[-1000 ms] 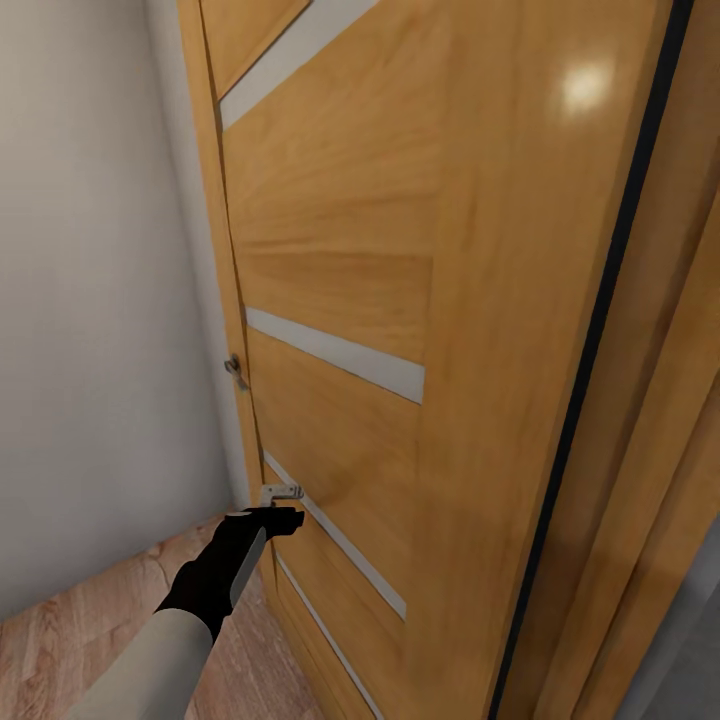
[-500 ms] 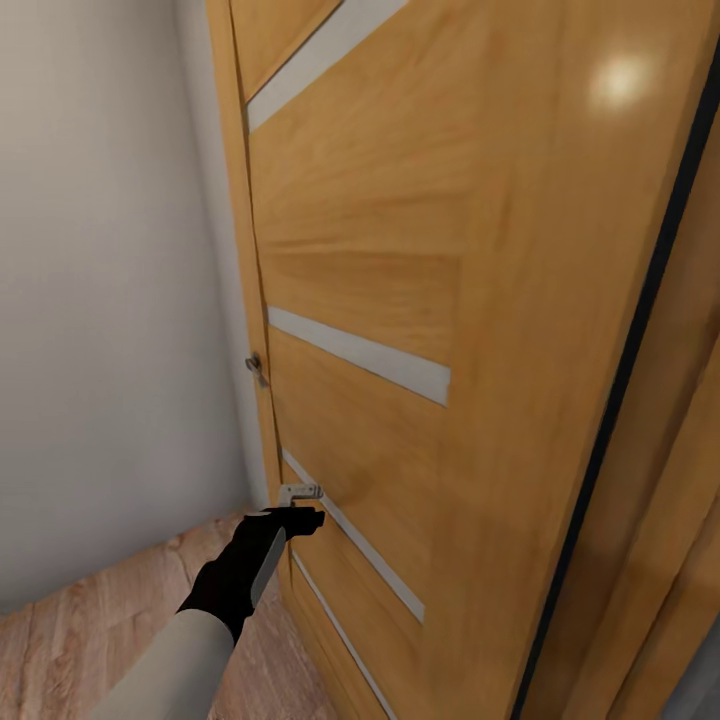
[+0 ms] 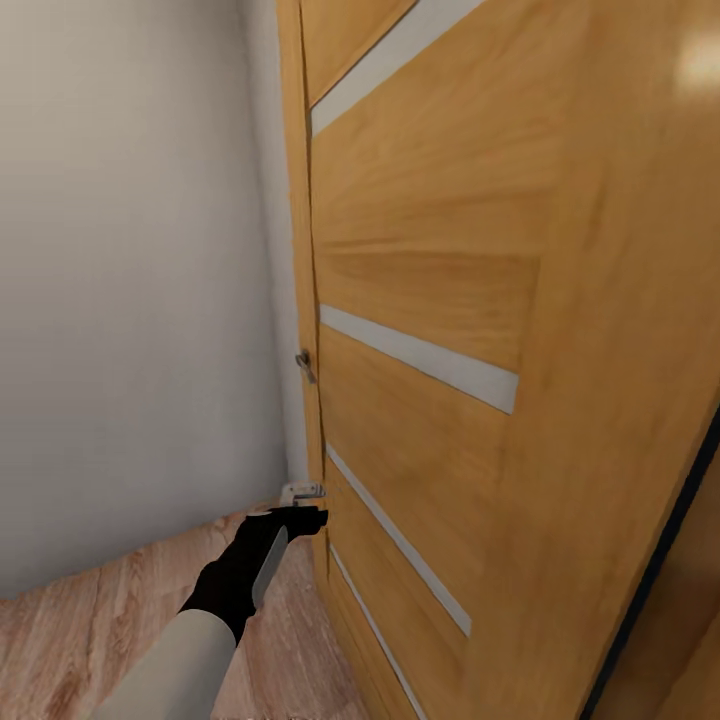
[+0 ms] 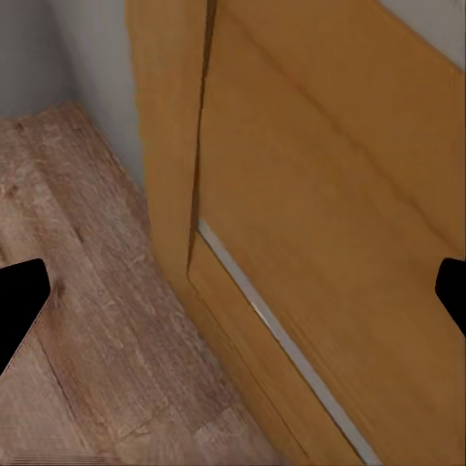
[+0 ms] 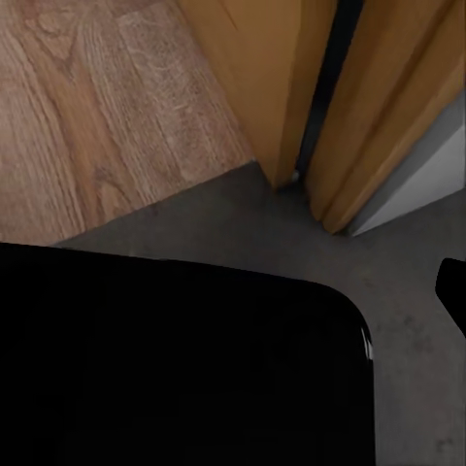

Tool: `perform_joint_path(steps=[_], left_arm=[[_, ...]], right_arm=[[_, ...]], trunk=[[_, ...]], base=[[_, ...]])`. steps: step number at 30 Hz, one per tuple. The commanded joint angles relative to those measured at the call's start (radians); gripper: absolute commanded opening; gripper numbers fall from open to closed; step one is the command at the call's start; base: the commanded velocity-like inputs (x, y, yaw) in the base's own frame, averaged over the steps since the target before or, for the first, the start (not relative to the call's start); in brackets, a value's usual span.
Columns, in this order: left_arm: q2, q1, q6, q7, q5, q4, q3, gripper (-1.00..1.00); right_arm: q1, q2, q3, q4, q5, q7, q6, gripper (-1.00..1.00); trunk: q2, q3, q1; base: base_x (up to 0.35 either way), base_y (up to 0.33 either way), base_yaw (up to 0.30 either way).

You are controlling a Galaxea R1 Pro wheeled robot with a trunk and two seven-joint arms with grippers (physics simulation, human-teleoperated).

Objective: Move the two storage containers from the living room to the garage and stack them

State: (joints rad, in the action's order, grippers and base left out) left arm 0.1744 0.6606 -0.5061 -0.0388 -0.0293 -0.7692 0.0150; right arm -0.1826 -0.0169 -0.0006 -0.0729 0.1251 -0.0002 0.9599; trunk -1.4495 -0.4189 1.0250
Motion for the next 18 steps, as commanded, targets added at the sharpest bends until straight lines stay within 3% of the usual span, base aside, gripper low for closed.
perform_joint_path(steps=[1,8,13,18], left_arm=[[0.0,0.001,-0.004,-0.004,-0.003,-0.001,0.001,1.0],[0.0,0.001,-0.001,-0.004,0.003,0.001,-0.001,1.0],[0.0,0.001,0.121,-0.004,0.006,0.081,-0.004,1.0],[0.0,0.001,0.153,-0.002,0.002,0.122,-0.008,1.0]], right_arm=[[0.0,0.0,-0.001,-0.001,0.002,0.0,0.003,1.0],[0.0,0.0,-0.002,-0.001,0.002,-0.001,0.002,1.0],[0.0,0.0,-0.002,-0.001,0.002,-0.001,0.003,1.0],[0.0,0.0,-0.002,-0.001,0.002,-0.001,0.003,1.0]], trunk=[[-0.001,-0.001,0.0],[-0.001,-0.001,0.0],[-0.001,-0.001,0.0],[-0.001,-0.001,0.0]], base=[[0.0,0.0,0.289],[0.0,0.0,0.289],[0.0,0.0,0.289],[0.0,0.0,0.289]])
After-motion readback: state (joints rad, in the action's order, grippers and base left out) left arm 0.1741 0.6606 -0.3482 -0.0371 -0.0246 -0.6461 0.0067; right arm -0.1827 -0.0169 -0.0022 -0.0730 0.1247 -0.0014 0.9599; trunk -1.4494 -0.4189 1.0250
